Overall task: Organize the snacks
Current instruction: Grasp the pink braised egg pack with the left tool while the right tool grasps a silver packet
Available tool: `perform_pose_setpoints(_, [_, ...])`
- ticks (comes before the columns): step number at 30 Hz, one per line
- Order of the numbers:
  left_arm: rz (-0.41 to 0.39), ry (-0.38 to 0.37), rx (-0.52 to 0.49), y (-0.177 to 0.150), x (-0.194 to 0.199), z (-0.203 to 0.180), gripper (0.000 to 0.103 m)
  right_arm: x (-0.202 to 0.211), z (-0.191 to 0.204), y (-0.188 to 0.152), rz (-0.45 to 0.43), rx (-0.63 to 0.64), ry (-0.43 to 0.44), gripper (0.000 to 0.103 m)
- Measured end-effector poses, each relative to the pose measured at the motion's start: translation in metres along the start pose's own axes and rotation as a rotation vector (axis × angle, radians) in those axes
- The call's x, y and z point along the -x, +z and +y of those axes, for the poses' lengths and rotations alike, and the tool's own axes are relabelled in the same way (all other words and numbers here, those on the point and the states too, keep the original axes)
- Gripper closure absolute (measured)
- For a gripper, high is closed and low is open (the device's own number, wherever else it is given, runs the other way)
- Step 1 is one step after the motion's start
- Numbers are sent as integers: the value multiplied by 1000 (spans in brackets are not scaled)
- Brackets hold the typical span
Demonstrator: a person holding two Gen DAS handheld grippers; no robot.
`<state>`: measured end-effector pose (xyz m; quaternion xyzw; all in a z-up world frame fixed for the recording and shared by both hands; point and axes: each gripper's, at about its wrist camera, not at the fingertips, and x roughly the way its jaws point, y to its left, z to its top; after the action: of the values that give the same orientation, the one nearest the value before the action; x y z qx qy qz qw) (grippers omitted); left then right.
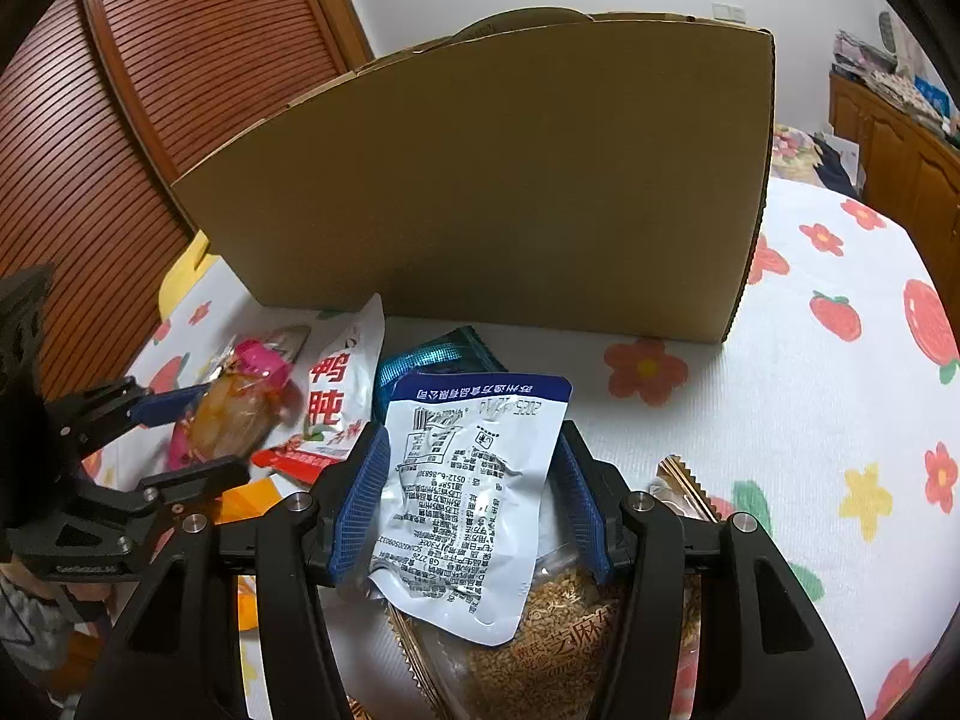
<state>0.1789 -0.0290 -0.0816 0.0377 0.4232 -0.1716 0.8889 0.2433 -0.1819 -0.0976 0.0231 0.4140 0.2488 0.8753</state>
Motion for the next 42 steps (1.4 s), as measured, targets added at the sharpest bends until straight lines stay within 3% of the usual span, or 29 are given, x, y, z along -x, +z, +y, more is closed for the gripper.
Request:
perform_pose_setpoints(15, [47, -85, 89, -1, 9, 15, 38, 0, 0, 0, -1, -1, -2, 47])
perform_pose_setpoints(23, [170, -59, 57, 18, -12, 13, 37, 0, 0, 0, -1, -1, -2, 47])
perform_pose_setpoints(24, [182, -59, 51, 20, -13, 14, 38, 0, 0, 0, -1, -1, -2, 47])
perform_pose_setpoints(27, [199, -75, 36, 23, -13, 13, 54, 0, 0, 0, -1, -1, -2, 47])
perform_pose_setpoints(31, [135, -40, 18, 21, -2, 12, 65, 0, 0, 0, -1, -1, -2, 47])
perform_pose_setpoints(42, [-7, -18, 3, -3, 29, 5, 66, -1, 1, 1, 2, 2, -6, 47])
